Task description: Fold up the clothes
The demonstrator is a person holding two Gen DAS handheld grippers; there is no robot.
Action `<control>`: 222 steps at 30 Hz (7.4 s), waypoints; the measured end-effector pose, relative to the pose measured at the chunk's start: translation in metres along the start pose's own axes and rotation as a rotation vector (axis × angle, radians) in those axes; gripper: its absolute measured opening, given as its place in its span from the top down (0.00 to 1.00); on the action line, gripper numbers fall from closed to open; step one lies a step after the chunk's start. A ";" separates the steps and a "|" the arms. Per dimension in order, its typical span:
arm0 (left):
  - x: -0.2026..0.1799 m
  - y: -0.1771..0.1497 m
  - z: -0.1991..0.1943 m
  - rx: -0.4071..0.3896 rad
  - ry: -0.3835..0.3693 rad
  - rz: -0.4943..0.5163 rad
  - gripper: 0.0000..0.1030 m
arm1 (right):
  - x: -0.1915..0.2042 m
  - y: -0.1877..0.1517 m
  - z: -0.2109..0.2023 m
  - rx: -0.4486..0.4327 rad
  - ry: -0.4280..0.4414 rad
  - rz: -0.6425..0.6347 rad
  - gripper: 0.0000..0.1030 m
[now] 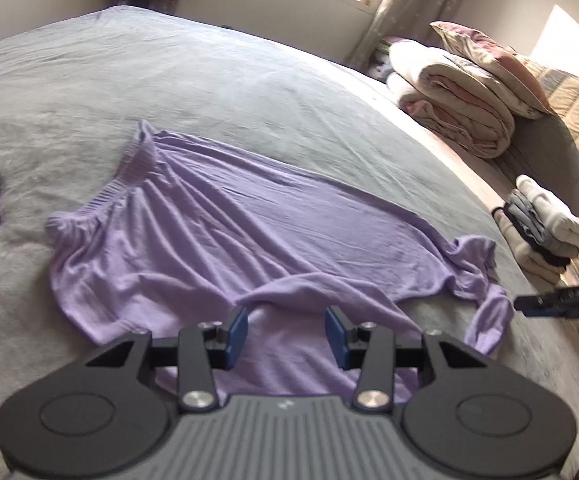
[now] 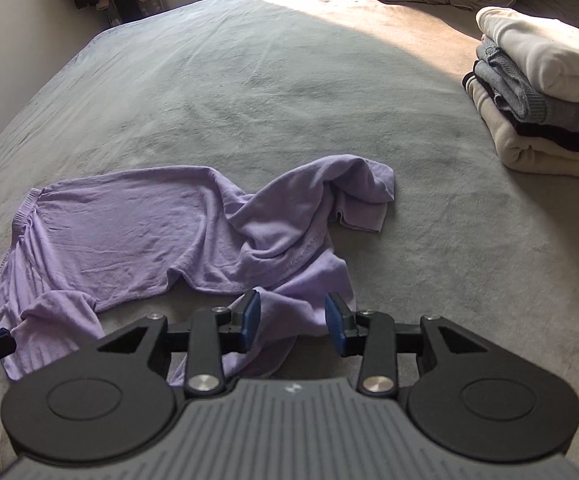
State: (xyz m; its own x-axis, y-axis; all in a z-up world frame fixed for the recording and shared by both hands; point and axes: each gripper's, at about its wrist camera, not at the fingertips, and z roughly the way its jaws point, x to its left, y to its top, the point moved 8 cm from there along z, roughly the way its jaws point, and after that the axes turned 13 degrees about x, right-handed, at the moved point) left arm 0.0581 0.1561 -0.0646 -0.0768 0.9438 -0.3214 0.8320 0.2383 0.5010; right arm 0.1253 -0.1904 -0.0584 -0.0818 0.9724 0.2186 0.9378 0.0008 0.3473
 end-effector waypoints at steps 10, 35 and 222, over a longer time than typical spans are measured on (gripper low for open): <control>0.103 0.017 -0.012 -0.021 0.111 -0.363 0.58 | 0.009 -0.028 0.021 0.059 0.080 0.135 0.61; 0.147 0.008 -0.032 -0.109 0.202 -0.506 0.99 | -0.033 -0.060 -0.031 -0.113 -0.105 0.228 0.99; 0.007 -0.078 -0.023 -0.074 0.264 -0.186 0.24 | 0.055 -0.201 -0.030 -0.454 -0.075 -0.216 0.56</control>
State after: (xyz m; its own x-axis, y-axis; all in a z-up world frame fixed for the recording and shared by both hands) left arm -0.0199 0.1495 -0.0874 -0.3718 0.9069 -0.1984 0.7487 0.4193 0.5136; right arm -0.0782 -0.1444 -0.0891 -0.2174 0.9754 0.0376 0.6597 0.1185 0.7421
